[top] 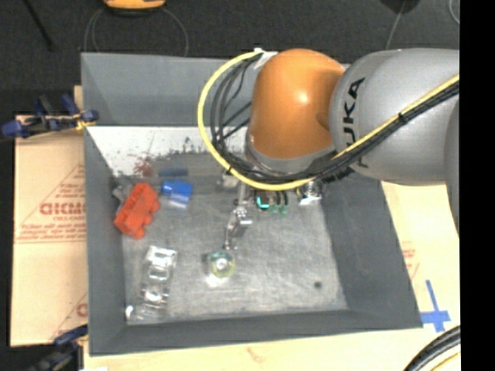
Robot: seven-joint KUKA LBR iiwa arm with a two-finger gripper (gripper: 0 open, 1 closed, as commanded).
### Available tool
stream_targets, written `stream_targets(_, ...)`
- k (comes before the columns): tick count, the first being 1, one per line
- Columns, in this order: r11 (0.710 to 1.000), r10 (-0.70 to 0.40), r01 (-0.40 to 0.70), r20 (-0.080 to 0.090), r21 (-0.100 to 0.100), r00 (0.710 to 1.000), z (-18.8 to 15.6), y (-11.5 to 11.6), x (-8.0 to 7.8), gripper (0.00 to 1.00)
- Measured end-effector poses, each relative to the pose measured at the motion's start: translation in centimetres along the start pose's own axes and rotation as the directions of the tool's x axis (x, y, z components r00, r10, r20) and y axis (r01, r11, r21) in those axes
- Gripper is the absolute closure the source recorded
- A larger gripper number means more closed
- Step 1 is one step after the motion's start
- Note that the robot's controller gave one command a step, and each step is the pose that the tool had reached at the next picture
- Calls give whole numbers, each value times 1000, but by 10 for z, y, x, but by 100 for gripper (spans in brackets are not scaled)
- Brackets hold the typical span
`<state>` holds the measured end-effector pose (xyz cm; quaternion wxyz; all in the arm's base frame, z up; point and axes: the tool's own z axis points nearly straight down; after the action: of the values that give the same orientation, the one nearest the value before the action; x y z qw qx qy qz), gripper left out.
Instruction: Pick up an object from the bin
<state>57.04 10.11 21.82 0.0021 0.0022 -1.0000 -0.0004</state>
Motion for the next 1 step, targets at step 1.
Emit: stream_targets(1, 983, -186, 186, 0, 0, 983, 73, 85, 44, 0)
